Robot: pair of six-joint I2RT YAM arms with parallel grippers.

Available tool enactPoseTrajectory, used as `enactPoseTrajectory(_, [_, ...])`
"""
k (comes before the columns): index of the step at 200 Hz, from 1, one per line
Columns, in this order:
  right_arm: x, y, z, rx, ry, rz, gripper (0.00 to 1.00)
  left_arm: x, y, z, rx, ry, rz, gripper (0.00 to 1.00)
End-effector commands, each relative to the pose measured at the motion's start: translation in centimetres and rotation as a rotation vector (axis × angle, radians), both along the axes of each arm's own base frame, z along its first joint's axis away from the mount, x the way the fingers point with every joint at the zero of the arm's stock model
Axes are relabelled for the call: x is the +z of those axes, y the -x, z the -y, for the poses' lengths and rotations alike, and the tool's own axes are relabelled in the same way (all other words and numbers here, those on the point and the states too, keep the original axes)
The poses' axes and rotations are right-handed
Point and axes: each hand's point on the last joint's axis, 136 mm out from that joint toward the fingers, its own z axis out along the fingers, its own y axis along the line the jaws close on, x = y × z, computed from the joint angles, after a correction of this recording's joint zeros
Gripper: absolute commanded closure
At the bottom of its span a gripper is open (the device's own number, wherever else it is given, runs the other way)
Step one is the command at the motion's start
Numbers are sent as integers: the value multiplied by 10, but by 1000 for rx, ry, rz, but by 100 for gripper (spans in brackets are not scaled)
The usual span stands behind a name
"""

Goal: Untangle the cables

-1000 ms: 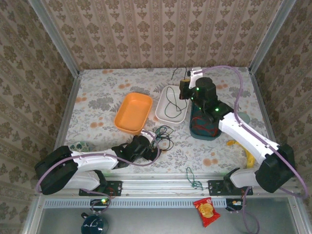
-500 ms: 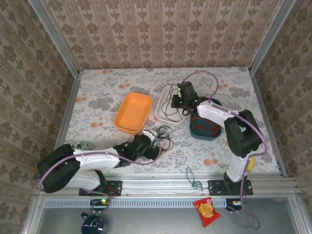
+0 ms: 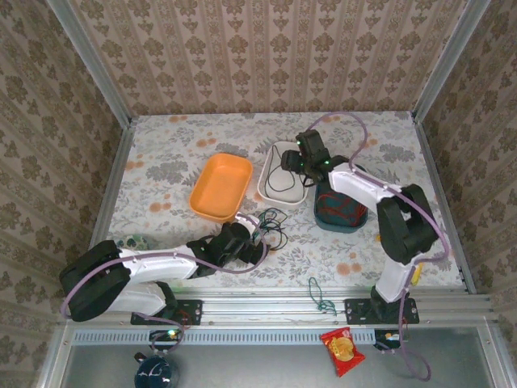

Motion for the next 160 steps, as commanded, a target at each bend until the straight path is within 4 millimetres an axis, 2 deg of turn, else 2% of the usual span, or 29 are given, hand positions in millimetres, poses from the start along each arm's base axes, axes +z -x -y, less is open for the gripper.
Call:
enactPoseTrajectory(1, [39,13,25,-58,61,84,38,19,-8,7,3,24,43,1])
enactPoseTrajectory(19, [46,41,32,-43,67,60,37,24,-10,10,-7,29,54,1])
enactPoseTrajectory(37, [36,89,33,0,60,-26,38,30,-13,11,-4,29,72,1])
enactPoseTrajectory(43, [35,111,32,32,45,-50,37,32,-16,10,10,29,82,1])
enactPoseTrajectory(70, [-3,217,30,256,39,-296,38,45,-29,-6,118,46,151,1])
enactPoseTrajectory(92, [-24,295,46,376,101,-525,40,57,-39,-21,205,54,198,1])
enactPoseTrajectory(108, [-37,342,52,386,74,-702,41,63,-45,-30,252,69,206,1])
enactPoseTrajectory(130, [-59,385,58,337,28,-853,42,69,-50,-36,271,70,209,1])
enactPoseTrajectory(160, [-81,415,67,311,18,-945,44,75,-51,-40,261,52,198,1])
